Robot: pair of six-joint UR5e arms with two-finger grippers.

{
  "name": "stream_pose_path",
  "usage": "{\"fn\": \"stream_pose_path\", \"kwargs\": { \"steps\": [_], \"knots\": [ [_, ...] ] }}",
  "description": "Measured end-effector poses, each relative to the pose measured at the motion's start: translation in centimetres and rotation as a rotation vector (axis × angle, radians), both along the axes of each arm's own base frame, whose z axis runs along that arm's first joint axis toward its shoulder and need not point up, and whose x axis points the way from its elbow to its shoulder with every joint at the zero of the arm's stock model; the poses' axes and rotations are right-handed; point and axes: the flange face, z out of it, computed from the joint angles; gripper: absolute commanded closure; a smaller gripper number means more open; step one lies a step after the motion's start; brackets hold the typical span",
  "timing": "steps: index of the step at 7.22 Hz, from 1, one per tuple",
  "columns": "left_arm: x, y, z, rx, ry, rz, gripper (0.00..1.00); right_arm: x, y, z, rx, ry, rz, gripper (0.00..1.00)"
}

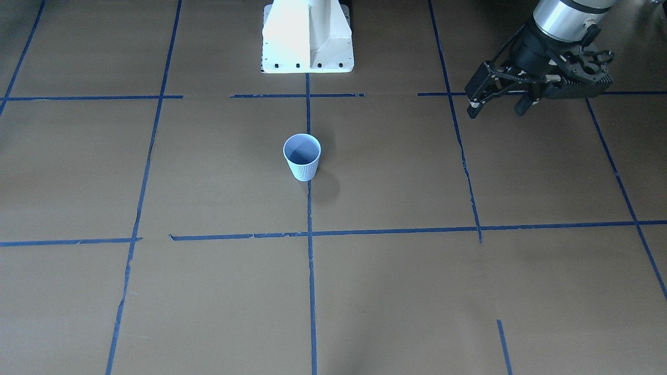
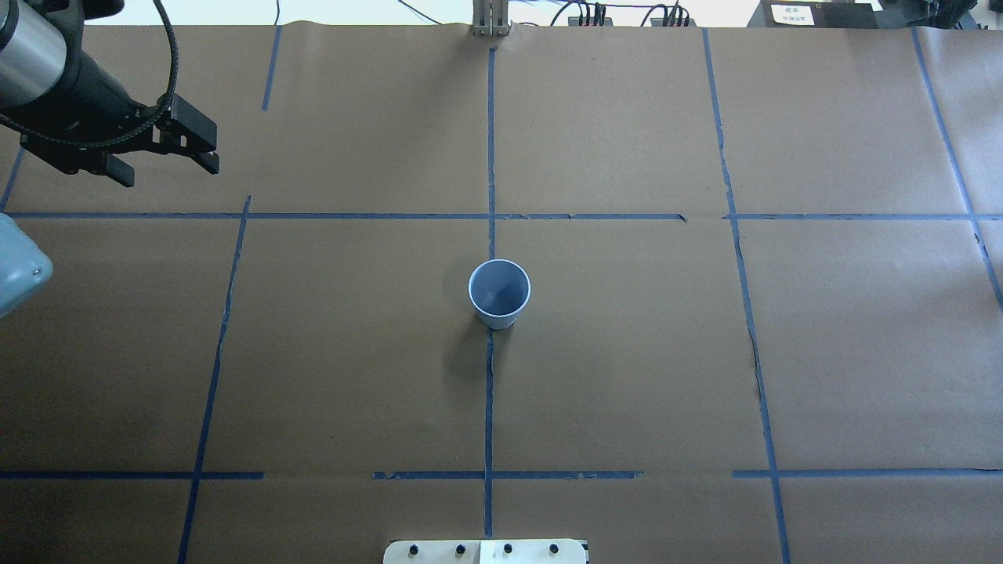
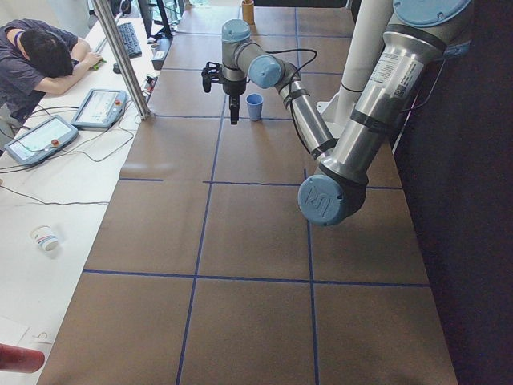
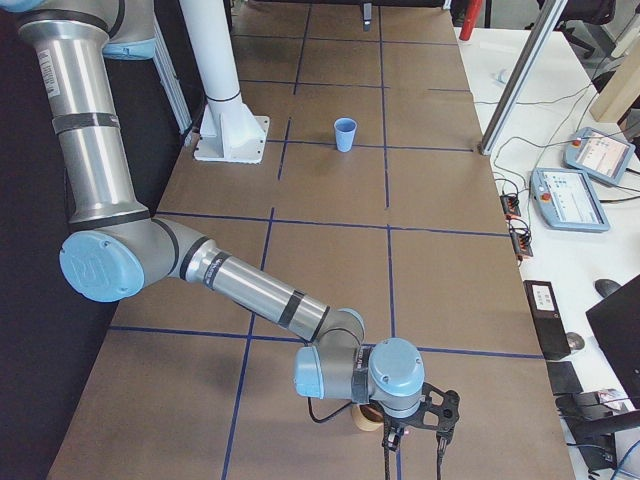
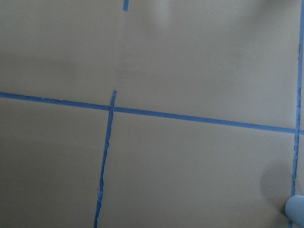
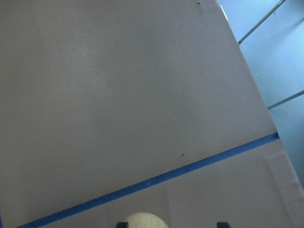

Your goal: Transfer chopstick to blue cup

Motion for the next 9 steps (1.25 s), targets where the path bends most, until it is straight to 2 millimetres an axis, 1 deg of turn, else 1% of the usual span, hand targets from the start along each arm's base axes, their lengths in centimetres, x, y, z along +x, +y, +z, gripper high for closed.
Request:
{"fn": "stream_pose_path", "kwargs": {
  "steps": [1, 2, 3, 4, 5, 6, 7, 8, 9],
  "knots": [
    [0.0, 0.1, -0.1, 0.0, 0.001, -0.001, 0.0, 0.0, -0.3, -0.5, 0.007, 0.001, 0.005, 1.0],
    [0.0, 0.1, 0.0, -0.002, 0.0, -0.001, 0.0, 0.1, -0.6, -1.2, 0.02, 0.002, 0.007, 1.0],
    [0.0, 0.2, 0.2, -0.005, -0.002, -0.002, 0.0, 0.4, -0.9, -2.4, 0.046, 0.005, 0.011, 1.0],
    [0.0, 0.3, 0.4, -0.007, -0.003, -0.001, 0.0, 1.2, -1.1, -4.2, 0.081, 0.008, 0.024, 1.0],
    [0.0, 0.3, 0.4, -0.007, -0.003, -0.001, 0.0, 2.6, -0.6, -5.8, 0.112, 0.009, 0.049, 1.0],
    [0.0, 0.4, 0.3, -0.005, -0.001, -0.001, 0.0, 4.3, 0.5, -7.2, 0.133, 0.005, 0.08, 1.0],
    [-0.1, 0.6, 0.0, -0.001, 0.003, -0.002, 0.0, 5.8, 1.6, -9.0, 0.137, -0.014, 0.107, 1.0],
    [-0.2, 0.8, -0.2, 0.003, 0.006, -0.002, 0.0, 7.0, 2.2, -11.7, 0.129, -0.039, 0.125, 1.0],
    [-0.3, 0.9, -0.2, 0.005, 0.007, -0.002, 0.0, 7.7, 2.6, -15.0, 0.129, -0.05, 0.138, 1.0]
  ]
}}
